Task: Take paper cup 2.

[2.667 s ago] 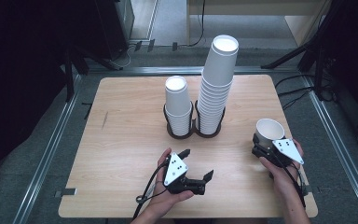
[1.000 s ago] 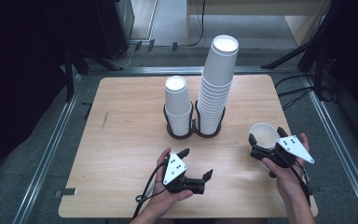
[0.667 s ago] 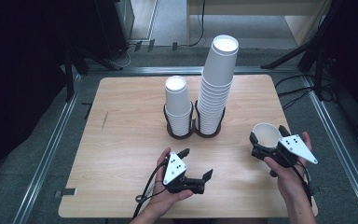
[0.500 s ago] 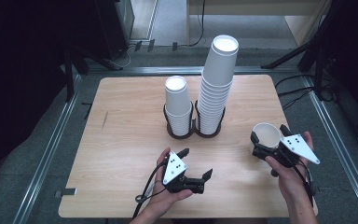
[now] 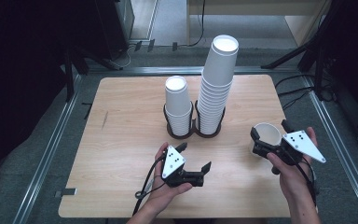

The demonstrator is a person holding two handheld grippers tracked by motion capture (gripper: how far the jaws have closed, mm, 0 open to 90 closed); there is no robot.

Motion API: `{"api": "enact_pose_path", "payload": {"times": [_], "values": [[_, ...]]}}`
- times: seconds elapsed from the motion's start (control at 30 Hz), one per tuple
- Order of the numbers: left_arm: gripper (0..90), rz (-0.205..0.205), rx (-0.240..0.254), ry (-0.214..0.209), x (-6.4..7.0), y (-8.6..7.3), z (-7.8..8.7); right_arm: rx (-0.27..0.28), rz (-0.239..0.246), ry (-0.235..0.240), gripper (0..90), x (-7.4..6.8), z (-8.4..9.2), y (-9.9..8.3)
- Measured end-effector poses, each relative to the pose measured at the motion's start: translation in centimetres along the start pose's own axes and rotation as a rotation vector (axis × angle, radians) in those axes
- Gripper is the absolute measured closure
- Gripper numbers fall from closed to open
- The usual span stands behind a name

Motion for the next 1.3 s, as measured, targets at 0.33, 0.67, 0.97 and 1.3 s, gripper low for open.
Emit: {"api": "enact_pose_path", "payload": {"times": [0.33, 0.67, 0.97, 1.3], "values": [[1.4, 0.014, 0.026, 0.028, -1.0, 1.9, -0.2, 0.020, 0.000, 0.036, 0.0, -1.1, 0.3, 2.6], [1.3, 0.023, 0.053, 0.046, -1.5, 3.9, -1.0, 0.051, -0.021, 0.085, 0.0, -2.8, 0.3, 6.0], [1.3, 0.010, 0.068, 0.071, -1.9, 6.3, -2.5, 0.040, -0.061, 0.162, 0.0, -4.6, 0.0, 9.3], [0.0, 0.009, 0.105, 0.118, -2.1, 8.6, -4.4, 0.054, -0.032, 0.226, 0.0, -6.3, -0.9, 11.9]]}}
Point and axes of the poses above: each handheld gripper's, and its own axes: z roughly backward along the jaws, y roughly out of its top, x roughly to its right, the point moved 3 cm from there along -z, roughly forward along the jaws, and after that the axes turned 12 degrees about -x, right-handed, at the moved point
